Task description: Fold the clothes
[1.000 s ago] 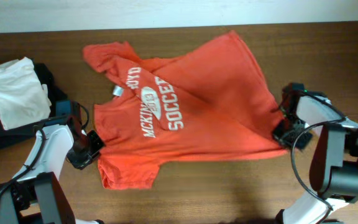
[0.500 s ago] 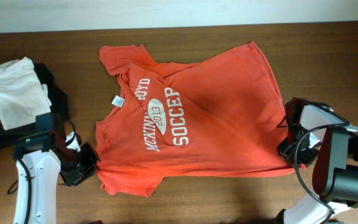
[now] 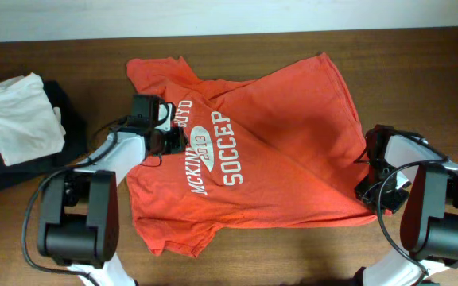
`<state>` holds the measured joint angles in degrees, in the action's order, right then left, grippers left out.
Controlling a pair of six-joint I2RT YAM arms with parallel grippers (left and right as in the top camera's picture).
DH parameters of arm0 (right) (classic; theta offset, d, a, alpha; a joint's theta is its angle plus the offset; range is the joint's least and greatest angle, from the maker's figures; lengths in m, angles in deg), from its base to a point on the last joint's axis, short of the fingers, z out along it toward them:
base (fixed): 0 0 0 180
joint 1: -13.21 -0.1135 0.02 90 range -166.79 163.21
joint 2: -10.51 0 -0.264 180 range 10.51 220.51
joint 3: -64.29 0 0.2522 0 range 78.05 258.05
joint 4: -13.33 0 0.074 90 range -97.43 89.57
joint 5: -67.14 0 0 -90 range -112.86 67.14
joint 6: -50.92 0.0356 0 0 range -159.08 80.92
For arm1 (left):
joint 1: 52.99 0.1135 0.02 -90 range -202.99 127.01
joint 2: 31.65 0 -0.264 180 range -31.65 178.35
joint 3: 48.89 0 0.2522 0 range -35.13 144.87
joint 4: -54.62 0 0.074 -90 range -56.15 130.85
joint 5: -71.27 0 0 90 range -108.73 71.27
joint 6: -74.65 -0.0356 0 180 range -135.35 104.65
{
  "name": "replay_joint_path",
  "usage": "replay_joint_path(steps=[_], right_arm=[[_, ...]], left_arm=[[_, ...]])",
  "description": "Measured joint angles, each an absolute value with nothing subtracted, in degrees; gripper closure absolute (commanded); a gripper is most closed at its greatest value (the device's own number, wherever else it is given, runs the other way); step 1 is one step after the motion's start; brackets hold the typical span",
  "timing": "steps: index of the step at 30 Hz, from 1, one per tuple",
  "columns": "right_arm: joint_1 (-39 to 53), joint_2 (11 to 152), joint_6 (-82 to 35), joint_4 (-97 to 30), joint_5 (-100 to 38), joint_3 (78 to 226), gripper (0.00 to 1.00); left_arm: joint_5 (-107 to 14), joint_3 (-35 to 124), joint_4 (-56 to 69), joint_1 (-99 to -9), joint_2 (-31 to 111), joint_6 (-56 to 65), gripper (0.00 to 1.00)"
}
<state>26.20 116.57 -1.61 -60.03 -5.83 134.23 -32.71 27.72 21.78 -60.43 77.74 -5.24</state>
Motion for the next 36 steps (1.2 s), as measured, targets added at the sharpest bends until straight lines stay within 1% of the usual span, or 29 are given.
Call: replay_joint_path(steps=[1, 3, 5, 7, 8, 10, 11, 12, 14, 15, 17, 18, 19, 21, 22, 24, 25, 27, 28, 30, 32, 36], right_arm=[[26.18, 116.57, -1.61, -60.03, -5.83, 134.23, 0.96], [26.20, 116.57, -2.09, -60.03, -5.80, 134.23, 0.96], [26.20, 116.57, -2.31, -60.03, -5.80, 134.23, 0.96], [26.20, 116.57, -2.50, -60.03, -5.80, 134.23, 0.95], [26.20, 116.57, -2.70, -60.00, -5.78, 134.23, 0.95], [26.20, 116.57, -2.90, -59.98, -5.80, 134.23, 0.95], [26.20, 116.57, -2.92, -59.98, -5.80, 134.23, 0.95], [26.20, 116.57, -2.90, -59.98, -5.78, 134.23, 0.95], [26.20, 116.57, -2.92, -59.98, -5.80, 134.23, 0.95], [26.20, 116.57, -2.92, -59.96, -5.83, 134.23, 0.95], [26.20, 116.60, -3.14, -59.96, -5.76, 134.23, 0.94], [26.20, 116.57, -3.60, -59.94, -5.78, 134.23, 0.94], [26.22, 116.55, -4.28, -59.87, -5.87, 134.21, 0.94], [26.24, 116.57, -5.56, -59.85, -5.91, 134.23, 0.94], [26.24, 116.55, -6.29, -59.83, -5.91, 134.21, 0.94], [26.33, 116.53, -6.77, -59.81, -5.93, 134.21, 0.93], [26.35, 116.57, -6.88, -59.83, -5.89, 134.23, 0.93], [26.40, 116.57, -7.05, -59.81, -5.93, 134.23, 0.93], [26.40, 116.53, -7.20, -59.78, -5.96, 134.21, 0.93], [26.40, 116.53, -7.40, -59.81, -5.96, 134.23, 0.93], [26.40, 116.53, -7.47, -59.78, -5.96, 134.21, 0.93], [26.42, 116.53, -7.60, -59.81, -5.98, 134.23, 0.93]], left_arm=[[-32.45, 28.07, 23.75, -60.19, 78.50, -5.29, 0.64], [-30.09, 29.12, 21.98, -59.76, 79.16, -5.49, 0.71], [-26.33, 30.47, 16.17, -57.94, 79.20, -3.41, 0.72], [-24.29, 31.00, 11.16, -50.90, 78.65, 2.45, 0.72], [-25.19, 30.97, 11.03, -48.30, 78.59, 4.63, 0.72], [-27.64, 30.76, 12.76, -46.03, 78.59, 7.76, 0.71], [-28.01, 30.76, 13.30, -45.40, 78.63, 8.37, 0.65], [-28.29, 31.30, 12.82, -45.31, 78.92, 8.55, 0.64], [-28.27, 34.95, 8.39, -45.29, 80.38, 7.87, 0.56], [-27.92, 37.51, 3.80, -45.22, 81.25, 7.45, 0.53], [-26.46, 47.15, -12.05, -43.76, 82.50, 5.14, 0.52], [-26.85, 49.53, -16.97, -43.73, 82.43, 4.46, 0.52], [-27.31, 50.78, -22.56, -44.30, 82.02, 3.41, 0.52], [-26.59, 50.80, -28.53, -48.72, 78.89, 2.14, 0.52], [-25.74, 49.31, -30.45, -51.25, 75.88, 2.16, 0.52], [-25.15, 41.03, -32.18, -55.27, 65.34, 3.17, 0.52], [-24.84, 37.73, -31.90, -55.47, 61.80, 3.87, 0.52], [-24.29, 25.23, -33.54, -55.84, 49.71, 6.01, 0.52], [-24.80, 19.13, -33.97, -57.02, 43.86, 7.37, 0.52], [-27.94, 11.50, -34.37, -59.56, 36.75, 9.62, 0.51], [-29.91, 5.47, -30.93, -61.29, 32.99, 12.20, 0.50], [-30.55, 1.01, -20.57, -61.29, 34.68, 14.51, 0.50]])
